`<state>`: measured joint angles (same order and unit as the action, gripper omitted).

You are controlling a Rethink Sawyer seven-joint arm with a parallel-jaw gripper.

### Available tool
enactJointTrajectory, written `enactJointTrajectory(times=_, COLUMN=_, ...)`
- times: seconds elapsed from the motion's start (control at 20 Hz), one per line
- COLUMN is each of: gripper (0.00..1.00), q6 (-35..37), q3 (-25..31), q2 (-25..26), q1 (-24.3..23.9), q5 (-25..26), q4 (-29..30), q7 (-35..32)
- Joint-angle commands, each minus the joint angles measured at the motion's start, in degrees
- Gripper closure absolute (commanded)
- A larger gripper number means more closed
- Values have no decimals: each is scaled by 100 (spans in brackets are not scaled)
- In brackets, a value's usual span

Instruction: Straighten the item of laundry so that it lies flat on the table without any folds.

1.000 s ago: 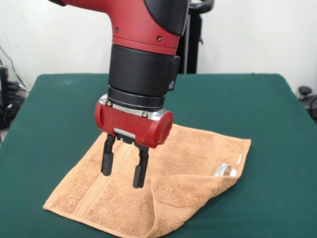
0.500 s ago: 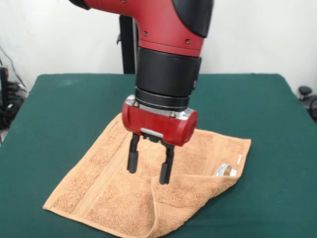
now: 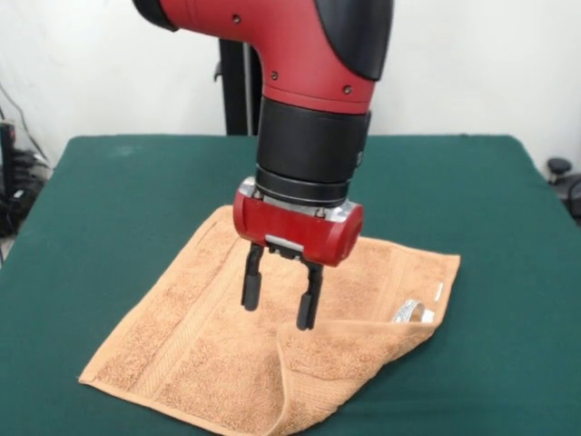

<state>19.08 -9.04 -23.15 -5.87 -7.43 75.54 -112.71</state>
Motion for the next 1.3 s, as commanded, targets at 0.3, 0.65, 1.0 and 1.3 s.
enactJointTrajectory(times=0.3, gripper=0, q6=-702, q3=911, q2=260, q1=-225, q5=200, q4=811, q7=-613)
enactJointTrajectory(times=0.65, gripper=0, q6=-984, q3=870, q2=490, q1=-160, q5=134, q4=642, q7=-754)
enactJointTrajectory(times=1.0, gripper=0, q6=-1182, q3=780, q2=686, q1=-18, q5=-32, q4=476, q7=-926)
enactJointTrajectory(times=1.3, gripper=0, q6=-1238, q3=666, q2=767, q1=103, q5=-160, q4=436, q7=-1044)
